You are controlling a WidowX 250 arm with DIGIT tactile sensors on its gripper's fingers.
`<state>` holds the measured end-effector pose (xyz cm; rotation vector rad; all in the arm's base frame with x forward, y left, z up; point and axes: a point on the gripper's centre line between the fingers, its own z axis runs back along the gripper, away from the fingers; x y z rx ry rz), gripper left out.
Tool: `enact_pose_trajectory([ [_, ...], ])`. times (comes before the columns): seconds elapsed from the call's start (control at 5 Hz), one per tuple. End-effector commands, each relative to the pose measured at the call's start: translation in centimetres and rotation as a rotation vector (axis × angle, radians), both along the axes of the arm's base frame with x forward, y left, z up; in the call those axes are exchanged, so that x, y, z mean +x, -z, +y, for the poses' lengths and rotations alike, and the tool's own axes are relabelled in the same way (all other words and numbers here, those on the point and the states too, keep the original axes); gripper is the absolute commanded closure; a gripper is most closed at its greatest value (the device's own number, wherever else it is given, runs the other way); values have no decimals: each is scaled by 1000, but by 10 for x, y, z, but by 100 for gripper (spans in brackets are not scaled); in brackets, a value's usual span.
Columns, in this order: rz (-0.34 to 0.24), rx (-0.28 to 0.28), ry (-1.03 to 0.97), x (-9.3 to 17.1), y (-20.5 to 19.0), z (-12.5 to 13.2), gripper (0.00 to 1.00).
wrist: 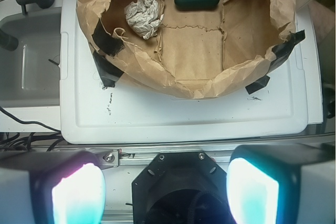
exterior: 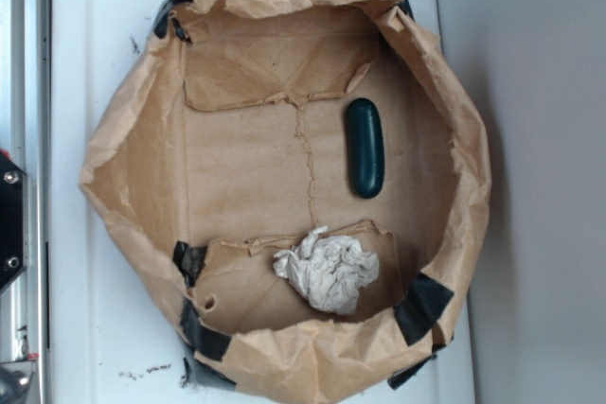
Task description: Grab the plastic pickle.
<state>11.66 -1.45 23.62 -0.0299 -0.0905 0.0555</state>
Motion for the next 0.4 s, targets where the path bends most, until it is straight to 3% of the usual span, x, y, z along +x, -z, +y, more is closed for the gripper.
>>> enact_pose_trajectory([
  [0.0,0,0,0,0,0,0,0],
  [0.2,-15,-37,-100,29,-4,6,0],
])
